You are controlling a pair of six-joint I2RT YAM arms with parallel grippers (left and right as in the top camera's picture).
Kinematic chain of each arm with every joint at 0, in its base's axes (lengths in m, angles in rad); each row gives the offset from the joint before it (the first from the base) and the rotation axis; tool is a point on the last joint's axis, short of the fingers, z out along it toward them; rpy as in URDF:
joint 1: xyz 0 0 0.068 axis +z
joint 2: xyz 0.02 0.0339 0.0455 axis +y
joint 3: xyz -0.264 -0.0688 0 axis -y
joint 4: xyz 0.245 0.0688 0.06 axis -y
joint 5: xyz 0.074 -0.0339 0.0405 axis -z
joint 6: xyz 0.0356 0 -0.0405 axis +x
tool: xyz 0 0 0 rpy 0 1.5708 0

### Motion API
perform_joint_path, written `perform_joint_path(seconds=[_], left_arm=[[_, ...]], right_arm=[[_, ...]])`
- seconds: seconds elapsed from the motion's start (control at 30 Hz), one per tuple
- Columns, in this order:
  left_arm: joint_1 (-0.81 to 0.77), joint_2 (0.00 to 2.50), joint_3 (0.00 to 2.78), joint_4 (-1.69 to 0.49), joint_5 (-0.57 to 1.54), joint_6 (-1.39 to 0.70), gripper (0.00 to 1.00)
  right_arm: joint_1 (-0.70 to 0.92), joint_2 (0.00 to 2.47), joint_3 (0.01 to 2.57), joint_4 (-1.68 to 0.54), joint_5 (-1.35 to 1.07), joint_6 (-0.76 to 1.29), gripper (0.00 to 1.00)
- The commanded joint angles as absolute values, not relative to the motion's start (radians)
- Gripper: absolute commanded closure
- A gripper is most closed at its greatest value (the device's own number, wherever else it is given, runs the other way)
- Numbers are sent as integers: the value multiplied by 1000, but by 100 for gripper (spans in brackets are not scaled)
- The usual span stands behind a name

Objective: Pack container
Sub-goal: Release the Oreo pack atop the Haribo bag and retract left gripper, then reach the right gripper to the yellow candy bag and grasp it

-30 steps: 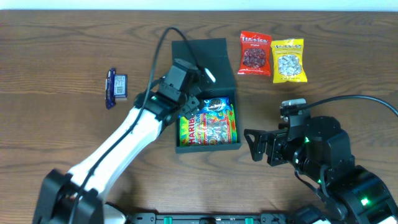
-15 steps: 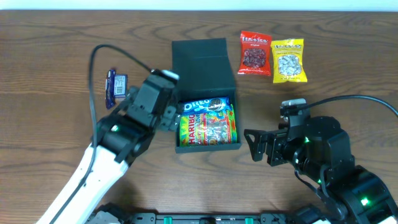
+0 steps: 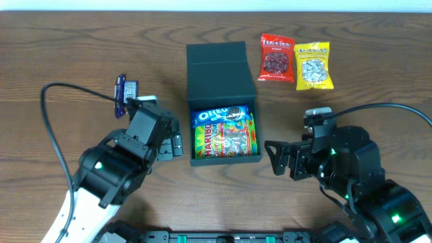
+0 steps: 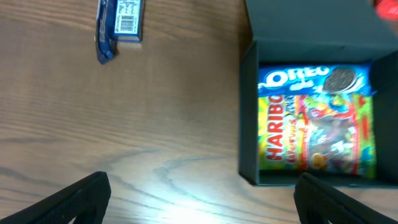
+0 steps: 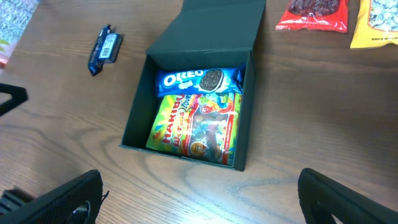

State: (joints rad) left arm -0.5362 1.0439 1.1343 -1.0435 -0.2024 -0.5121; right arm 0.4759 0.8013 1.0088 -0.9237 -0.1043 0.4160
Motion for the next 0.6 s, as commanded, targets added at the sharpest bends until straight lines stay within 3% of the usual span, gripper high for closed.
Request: perform_joint_path(seconds=[0.0,0.37,0.57], left_arm=[[-536,1012,1155,-1050,-183,-592,5],[-537,1018,1155,-1051,-183,-591,5],[-537,1020,1155,-1051,-183,-591,5]], right_arm=[[471,801,1015,-921,-101,403,1],[419,862,1015,-902,132,455,1],[335,986,1015,-785,356,455,1]])
